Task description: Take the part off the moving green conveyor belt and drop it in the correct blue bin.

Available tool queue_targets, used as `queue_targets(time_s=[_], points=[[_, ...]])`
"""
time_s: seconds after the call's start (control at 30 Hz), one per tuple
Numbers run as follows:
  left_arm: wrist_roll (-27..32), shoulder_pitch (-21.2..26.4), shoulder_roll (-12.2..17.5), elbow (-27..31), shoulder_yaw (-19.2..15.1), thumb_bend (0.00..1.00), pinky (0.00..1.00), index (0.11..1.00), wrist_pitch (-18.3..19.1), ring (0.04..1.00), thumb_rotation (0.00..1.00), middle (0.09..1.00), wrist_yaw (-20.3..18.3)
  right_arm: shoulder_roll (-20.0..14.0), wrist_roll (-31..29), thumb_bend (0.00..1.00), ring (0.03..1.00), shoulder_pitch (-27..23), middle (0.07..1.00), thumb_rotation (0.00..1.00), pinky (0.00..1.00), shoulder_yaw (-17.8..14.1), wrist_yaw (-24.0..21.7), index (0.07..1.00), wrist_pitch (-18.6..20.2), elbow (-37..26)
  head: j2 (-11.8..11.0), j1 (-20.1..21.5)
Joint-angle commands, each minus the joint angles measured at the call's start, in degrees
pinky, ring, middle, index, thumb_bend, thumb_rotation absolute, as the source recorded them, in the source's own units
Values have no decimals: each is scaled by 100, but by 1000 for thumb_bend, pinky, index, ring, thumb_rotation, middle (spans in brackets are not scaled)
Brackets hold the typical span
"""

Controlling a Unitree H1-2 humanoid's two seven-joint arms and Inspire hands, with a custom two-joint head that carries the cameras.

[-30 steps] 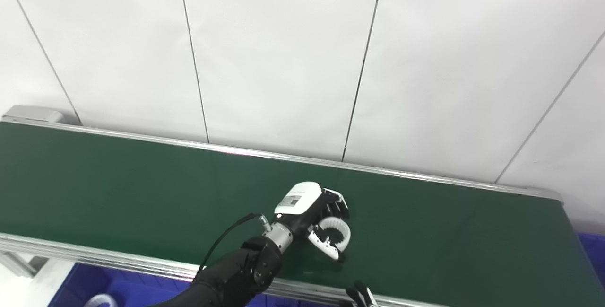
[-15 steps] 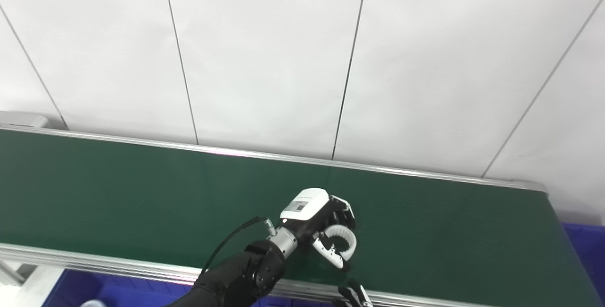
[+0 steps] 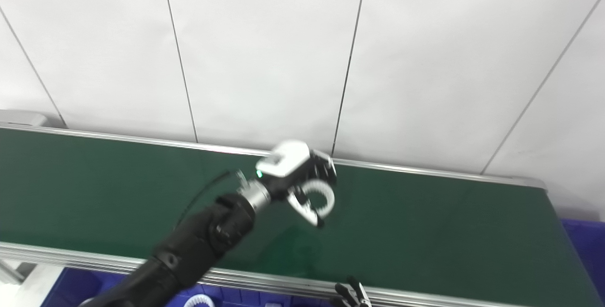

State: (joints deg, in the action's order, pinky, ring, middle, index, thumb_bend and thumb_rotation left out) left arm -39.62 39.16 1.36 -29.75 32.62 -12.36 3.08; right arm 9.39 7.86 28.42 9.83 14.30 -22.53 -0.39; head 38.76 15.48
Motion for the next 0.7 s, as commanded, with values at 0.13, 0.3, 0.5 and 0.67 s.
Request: queue_targets(time_s=[0.13,0.3,0.5,0.67], points=[[59,-415,441,1102,-402,521,353,515,276,395,0,437,-296,393,-180,674,768,180,820,869,743,355,-211,909,103,-420,156,-496],[83,-1173,706,1937,-711,519,318,520,502,380,0,439,-446,143,-381,660,788,244,829,900,778,209,-380,912,354,-712,361,-1016],[214,-2240,1056,3196,-1030,517,300,529,787,366,0,432,-813,-124,-743,720,802,288,844,884,820,10,-594,931,772,-1089,597,-1516],[250,-3405,1450,4517,-1266,517,310,529,1015,366,0,429,-1213,-335,-1176,731,806,290,846,849,815,-121,-808,932,1185,-1478,868,-1929]])
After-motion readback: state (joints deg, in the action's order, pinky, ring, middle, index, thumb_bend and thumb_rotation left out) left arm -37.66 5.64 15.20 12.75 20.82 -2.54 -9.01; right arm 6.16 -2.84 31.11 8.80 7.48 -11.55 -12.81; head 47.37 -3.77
